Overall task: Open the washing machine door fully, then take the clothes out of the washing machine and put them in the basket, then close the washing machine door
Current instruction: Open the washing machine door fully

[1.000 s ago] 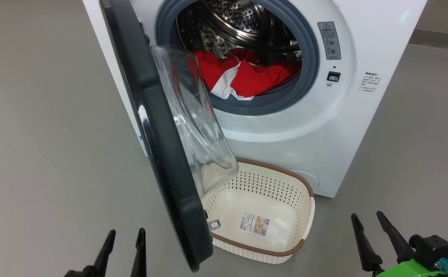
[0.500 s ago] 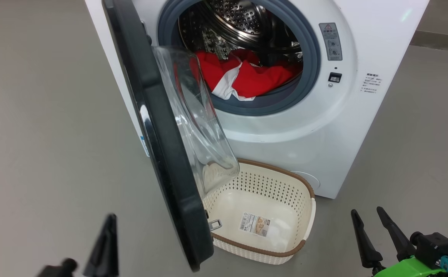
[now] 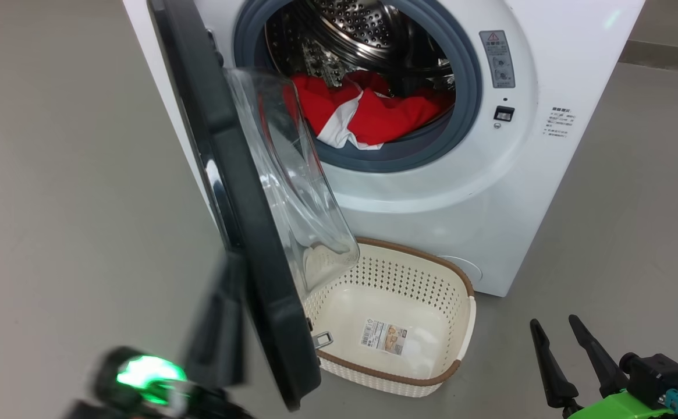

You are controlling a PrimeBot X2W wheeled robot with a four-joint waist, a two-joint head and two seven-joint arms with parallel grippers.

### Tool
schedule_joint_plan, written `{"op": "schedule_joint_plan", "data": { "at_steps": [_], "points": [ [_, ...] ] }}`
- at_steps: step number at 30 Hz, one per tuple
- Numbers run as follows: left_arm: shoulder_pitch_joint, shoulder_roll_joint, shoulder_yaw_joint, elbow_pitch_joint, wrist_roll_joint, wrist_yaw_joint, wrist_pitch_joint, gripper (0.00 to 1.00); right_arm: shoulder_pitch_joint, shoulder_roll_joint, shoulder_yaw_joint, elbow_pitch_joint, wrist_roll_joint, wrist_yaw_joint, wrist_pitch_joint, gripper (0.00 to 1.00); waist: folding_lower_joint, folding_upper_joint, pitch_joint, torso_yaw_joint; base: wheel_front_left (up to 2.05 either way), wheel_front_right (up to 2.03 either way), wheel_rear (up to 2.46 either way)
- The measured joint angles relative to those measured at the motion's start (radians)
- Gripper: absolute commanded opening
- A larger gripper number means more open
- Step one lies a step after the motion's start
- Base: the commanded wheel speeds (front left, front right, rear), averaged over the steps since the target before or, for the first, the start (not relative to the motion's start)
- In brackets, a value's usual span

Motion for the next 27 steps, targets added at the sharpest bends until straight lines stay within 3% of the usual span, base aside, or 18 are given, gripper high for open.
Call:
{"op": "schedule_joint_plan", "data": {
  "at_steps": [4,8,18,27],
  "points": [
    [0.004,0.002,-0.166,0.03,-0.03,-0.041,0.0,0.0,0.0,0.0,0.003,0.0,0.0,0.0,0.0,1.0,0.0,0.0,0.001,-0.004,0.0,0.0,0.0],
    [0.01,0.005,-0.256,0.136,-0.049,-0.052,0.0,0.0,-0.001,0.0,0.016,0.001,0.003,0.0,0.0,1.0,0.0,0.0,0.002,-0.008,0.0,0.0,0.0],
    [0.008,0.006,-0.263,0.382,-0.118,-0.047,0.001,0.0,-0.004,0.0,0.021,0.002,0.007,0.0,0.0,1.0,0.0,0.0,0.011,-0.014,0.0,0.0,0.0],
    [0.003,0.005,-0.227,0.438,-0.172,-0.016,0.001,0.0,-0.012,0.0,0.02,0.001,0.007,0.0,0.0,1.0,0.0,0.0,0.009,-0.006,0.0,0.0,0.0]
  ]
}}
